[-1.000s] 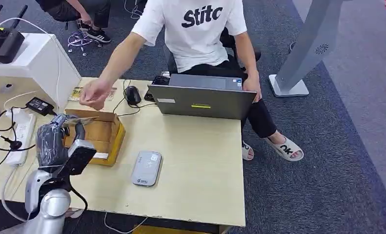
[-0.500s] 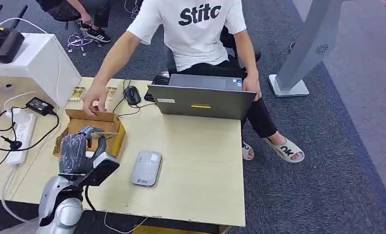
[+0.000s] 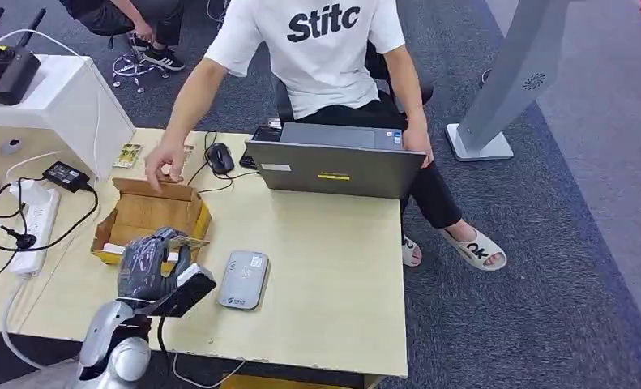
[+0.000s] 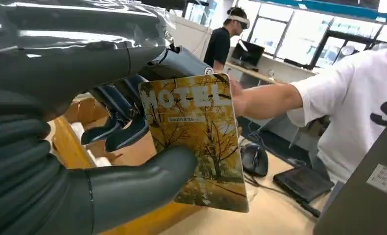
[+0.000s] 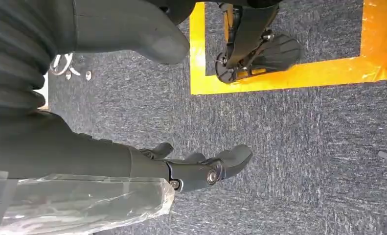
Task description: Pass the card to the sensor for recognition and then transmit it.
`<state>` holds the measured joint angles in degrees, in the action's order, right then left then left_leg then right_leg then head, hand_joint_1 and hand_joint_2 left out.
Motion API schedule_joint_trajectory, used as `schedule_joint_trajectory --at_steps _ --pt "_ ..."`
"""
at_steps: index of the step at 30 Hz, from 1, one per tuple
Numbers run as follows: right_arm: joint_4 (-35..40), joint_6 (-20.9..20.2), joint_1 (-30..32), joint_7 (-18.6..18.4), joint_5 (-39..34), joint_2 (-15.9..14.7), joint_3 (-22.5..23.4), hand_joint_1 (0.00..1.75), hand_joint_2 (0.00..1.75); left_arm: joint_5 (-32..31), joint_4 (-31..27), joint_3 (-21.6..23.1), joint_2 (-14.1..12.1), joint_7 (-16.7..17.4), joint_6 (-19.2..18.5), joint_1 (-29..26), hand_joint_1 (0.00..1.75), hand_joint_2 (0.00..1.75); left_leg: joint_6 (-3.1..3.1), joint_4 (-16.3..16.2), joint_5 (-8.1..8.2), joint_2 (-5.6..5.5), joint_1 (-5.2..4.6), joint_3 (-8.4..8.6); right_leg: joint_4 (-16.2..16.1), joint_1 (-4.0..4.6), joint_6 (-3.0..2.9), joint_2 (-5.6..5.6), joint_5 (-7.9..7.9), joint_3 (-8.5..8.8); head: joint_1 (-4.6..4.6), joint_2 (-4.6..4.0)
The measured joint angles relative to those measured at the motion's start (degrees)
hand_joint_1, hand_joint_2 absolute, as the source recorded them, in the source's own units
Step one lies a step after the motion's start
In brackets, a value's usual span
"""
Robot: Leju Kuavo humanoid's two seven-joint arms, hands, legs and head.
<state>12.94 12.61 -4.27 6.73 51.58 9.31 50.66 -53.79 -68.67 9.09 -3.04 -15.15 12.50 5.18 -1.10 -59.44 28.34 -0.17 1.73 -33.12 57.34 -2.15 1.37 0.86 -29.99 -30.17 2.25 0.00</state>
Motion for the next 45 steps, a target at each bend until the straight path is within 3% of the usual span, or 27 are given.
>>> schedule_joint_trajectory --at_steps 23,45 --pt "-0.1 -1.0 -0.4 -0.7 1.2 0.7 0.0 0.00 1.75 -9.7 7.0 4.9 0.6 1.7 1.9 0.1 1.75 1.75 0.00 0.0 0.00 -0.01 0.00 0.00 0.0 0.00 0.00 -0.01 0.00 0.00 0.00 0.00" --pt "-0.5 -1.2 -0.3 -1.2 1.4 1.5 0.0 0.00 1.75 -10.1 10.1 6.4 0.7 1.9 2.4 0.0 1.75 1.75 0.00 0.0 0.00 -0.01 0.00 -0.01 0.0 0.00 0.00 -0.01 0.00 0.00 0.02 0.00"
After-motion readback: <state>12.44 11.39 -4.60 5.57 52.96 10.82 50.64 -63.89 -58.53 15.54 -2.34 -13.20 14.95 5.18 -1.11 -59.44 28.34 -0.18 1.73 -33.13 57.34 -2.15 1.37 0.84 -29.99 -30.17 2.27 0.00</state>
